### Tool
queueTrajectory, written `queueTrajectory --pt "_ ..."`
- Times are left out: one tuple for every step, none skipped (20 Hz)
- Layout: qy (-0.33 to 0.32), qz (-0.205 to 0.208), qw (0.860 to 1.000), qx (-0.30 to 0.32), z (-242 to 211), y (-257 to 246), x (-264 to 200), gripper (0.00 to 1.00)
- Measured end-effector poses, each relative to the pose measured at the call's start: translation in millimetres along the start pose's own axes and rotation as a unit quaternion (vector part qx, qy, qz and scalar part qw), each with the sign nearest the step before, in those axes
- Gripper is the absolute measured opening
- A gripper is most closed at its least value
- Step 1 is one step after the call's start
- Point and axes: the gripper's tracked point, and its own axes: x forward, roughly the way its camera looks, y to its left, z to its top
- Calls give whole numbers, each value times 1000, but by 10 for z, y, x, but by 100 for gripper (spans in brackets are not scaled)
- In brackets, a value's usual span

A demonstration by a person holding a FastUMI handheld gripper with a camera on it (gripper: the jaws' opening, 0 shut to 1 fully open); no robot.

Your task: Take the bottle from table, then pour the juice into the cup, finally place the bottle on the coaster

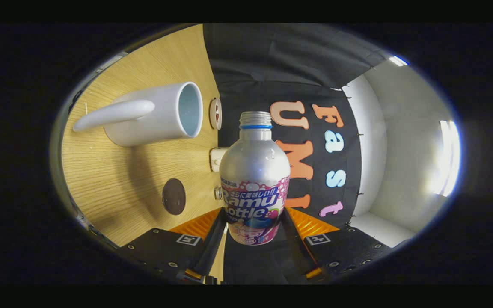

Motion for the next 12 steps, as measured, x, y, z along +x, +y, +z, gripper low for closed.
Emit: queueTrajectory --pt "-1 2 1000 -1 3 0 -4 74" --pt "-3 3 1000 -4 10 1 -6 74" --pt "-3 5 1000 -8 1 8 4 74" --pt "-4 6 1000 -18 -4 10 10 74" --pt "-5 2 999 -33 -1 -16 21 74" --pt "-7 3 999 -44 -7 -21 30 74" --pt "-9 9 999 -48 -4 -2 46 74" --pt "-10 14 999 -50 -7 7 67 74" --pt "-12 14 998 -56 -3 -6 82 74" --pt "-14 13 998 -66 7 -35 86 74" --pt "-17 12 997 -76 23 -62 87 74" --pt "-18 14 996 -83 36 -73 90 74"
